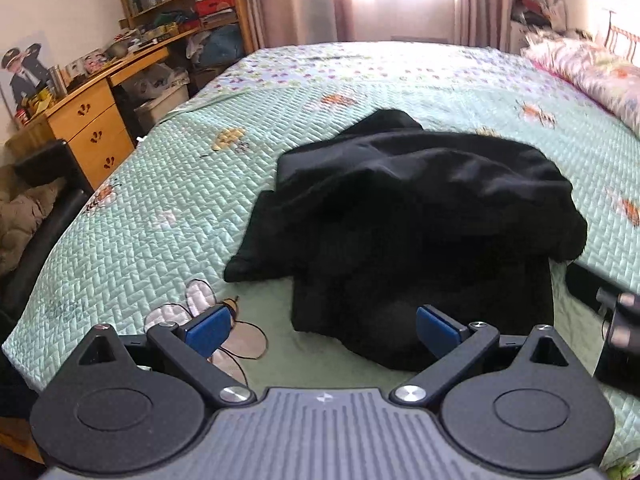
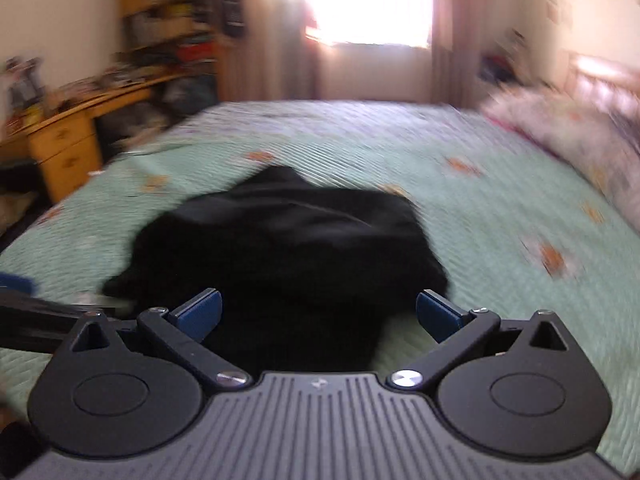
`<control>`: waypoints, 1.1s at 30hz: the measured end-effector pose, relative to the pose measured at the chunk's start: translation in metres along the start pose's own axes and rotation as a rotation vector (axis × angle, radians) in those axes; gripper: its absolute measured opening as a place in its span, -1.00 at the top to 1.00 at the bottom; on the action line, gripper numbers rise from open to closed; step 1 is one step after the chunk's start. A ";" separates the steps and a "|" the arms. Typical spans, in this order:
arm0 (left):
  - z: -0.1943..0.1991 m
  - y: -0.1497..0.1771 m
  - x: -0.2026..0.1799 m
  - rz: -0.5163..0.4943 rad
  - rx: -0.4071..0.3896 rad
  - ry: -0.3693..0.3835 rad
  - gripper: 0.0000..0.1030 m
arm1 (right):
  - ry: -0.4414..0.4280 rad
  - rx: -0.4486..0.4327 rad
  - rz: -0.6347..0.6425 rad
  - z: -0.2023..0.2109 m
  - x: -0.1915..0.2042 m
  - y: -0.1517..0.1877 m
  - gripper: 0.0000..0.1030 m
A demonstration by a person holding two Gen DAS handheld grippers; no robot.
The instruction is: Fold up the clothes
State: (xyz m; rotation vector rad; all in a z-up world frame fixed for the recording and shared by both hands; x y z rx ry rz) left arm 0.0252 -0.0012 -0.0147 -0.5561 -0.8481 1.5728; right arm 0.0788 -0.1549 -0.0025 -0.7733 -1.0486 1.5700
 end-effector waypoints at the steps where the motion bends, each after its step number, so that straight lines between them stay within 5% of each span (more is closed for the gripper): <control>1: 0.001 -0.001 0.004 0.007 -0.007 -0.005 -0.93 | -0.003 0.000 0.024 0.004 0.009 -0.004 -1.00; 9: -0.007 -0.003 0.019 0.032 0.012 0.000 -0.94 | 0.003 0.136 -0.002 0.008 0.019 -0.004 -1.00; 33: -0.022 -0.004 0.015 0.023 0.042 0.026 -0.96 | 0.106 0.194 -0.055 -0.024 0.008 0.009 -1.00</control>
Point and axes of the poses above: each gripper's, at about its wrist camera, not at the fingertips, and z roughly against the way its jaws point, x to its left, y to its underside, the point moved 9 cm from there along -z, roughly the way its jaws point, and after that the axes turned 8 degrees about -x, right-handed, at the moved point
